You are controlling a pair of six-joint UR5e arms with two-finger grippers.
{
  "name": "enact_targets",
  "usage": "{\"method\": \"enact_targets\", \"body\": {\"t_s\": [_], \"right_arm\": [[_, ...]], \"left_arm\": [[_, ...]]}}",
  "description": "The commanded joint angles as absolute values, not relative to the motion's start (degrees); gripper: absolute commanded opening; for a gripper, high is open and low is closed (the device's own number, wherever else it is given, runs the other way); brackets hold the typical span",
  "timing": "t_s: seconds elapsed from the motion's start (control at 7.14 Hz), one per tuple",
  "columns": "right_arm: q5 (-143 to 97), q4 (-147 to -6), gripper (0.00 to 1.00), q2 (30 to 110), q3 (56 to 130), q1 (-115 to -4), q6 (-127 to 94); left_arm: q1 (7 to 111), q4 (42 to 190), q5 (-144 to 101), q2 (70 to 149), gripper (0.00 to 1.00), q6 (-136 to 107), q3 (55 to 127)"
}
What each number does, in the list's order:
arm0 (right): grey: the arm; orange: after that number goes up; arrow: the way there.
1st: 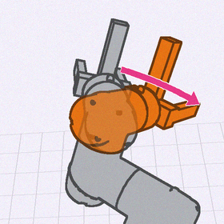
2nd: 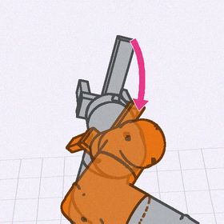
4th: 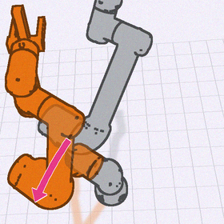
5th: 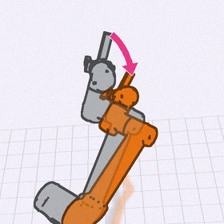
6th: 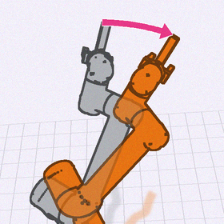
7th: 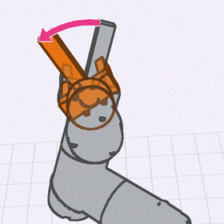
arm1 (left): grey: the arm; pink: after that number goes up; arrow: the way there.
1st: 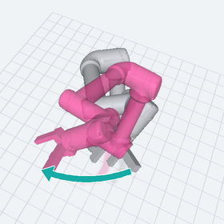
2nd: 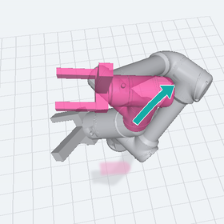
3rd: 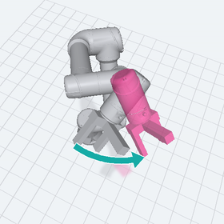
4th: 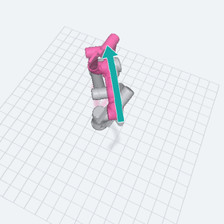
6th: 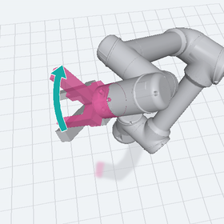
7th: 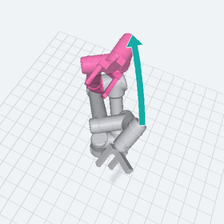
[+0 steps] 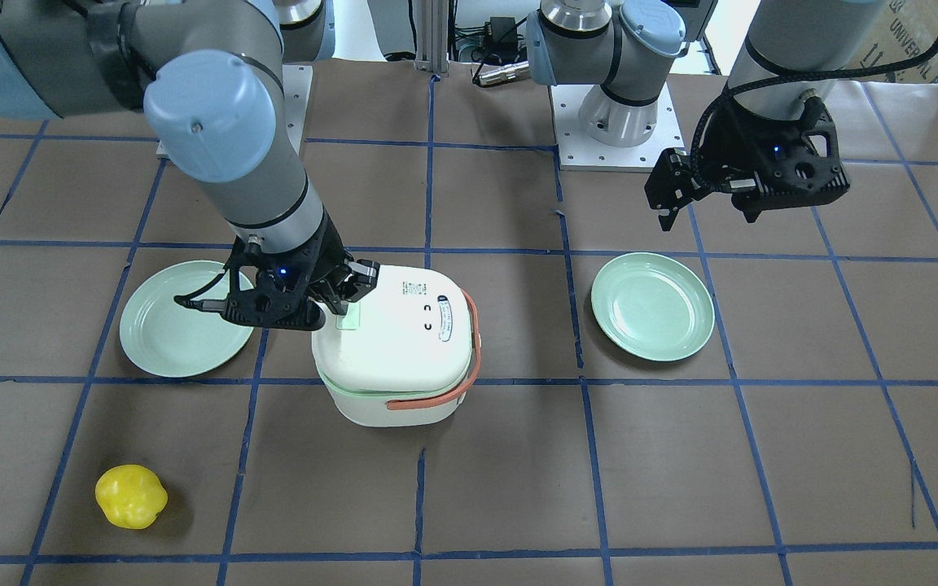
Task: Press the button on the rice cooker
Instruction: 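Lift the right gripper away as the cooker lid pops open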
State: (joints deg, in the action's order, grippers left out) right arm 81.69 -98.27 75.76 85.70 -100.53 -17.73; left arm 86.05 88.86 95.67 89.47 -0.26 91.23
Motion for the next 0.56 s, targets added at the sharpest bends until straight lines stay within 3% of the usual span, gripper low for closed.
{"method": "enact_targets", "body": {"t_s": [0.0,0.14,0.28,0.42], "right_arm": [[81.8,-89.2,0.55,81.5,81.0,-100.7,-18.8],[83.2,-88.5,0.89,83.0,78.4,-100.5,-18.7],[87.1,-88.5,0.99,83.1,76.3,-99.5,-16.1],[91.0,-88.5,1.0,83.7,75.9,-98.4,-8.6]], "left_arm": [[86.0,88.9,95.7,89.5,1.0,-0.3,91.2],[86.0,88.9,95.6,89.5,1.0,-0.3,91.2],[86.0,88.9,95.7,89.5,1.0,-0.3,91.2],[86.0,88.9,95.7,89.5,1.0,-0.3,91.2]]}}
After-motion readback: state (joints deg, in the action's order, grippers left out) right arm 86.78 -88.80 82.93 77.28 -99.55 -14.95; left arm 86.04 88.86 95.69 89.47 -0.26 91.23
